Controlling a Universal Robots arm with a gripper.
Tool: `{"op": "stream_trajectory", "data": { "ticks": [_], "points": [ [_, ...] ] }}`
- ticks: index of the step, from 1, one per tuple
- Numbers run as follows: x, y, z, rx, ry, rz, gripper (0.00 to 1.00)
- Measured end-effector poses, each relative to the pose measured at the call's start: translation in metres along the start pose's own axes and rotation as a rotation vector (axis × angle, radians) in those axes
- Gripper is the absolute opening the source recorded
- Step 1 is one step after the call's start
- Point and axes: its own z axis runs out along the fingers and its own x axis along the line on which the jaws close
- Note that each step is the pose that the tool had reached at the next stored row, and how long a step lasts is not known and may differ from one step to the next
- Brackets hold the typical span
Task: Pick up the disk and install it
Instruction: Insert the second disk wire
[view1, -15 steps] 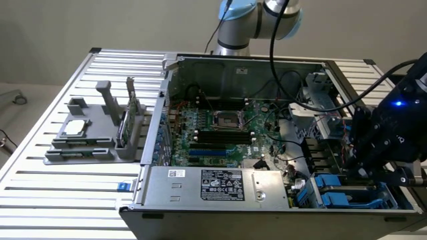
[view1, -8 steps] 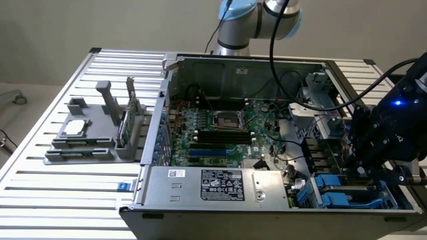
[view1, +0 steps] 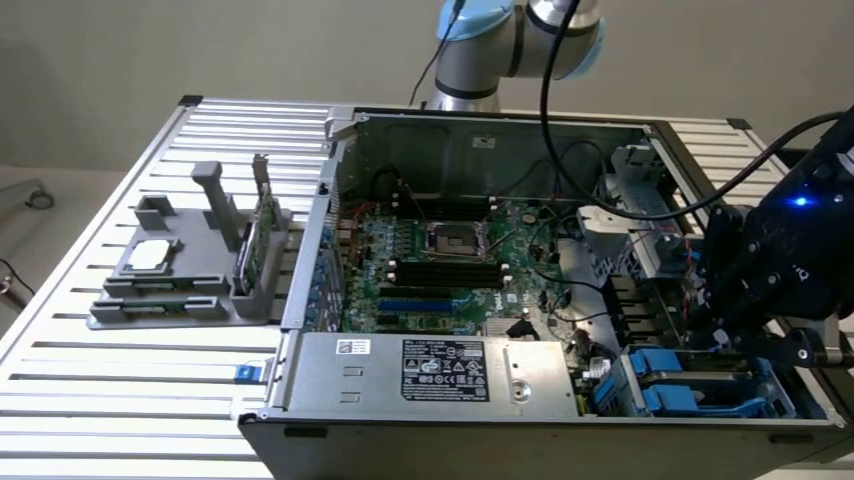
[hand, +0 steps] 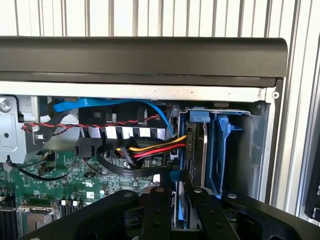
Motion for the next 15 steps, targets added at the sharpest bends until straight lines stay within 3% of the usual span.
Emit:
{"op": "stream_trajectory", "data": {
  "ticks": [6, 12, 15],
  "points": [
    [-0.0062, -0.0001, -0.0004, 0.0142, 0.0043, 0.016, 0.20],
    [-0.0088, -0.0001, -0.0006, 0.0165, 0.0115, 0.022, 0.20],
    [-0.0100, 0.0006, 0.0000, 0.0165, 0.0230, 0.022, 0.20]
  ]
}}
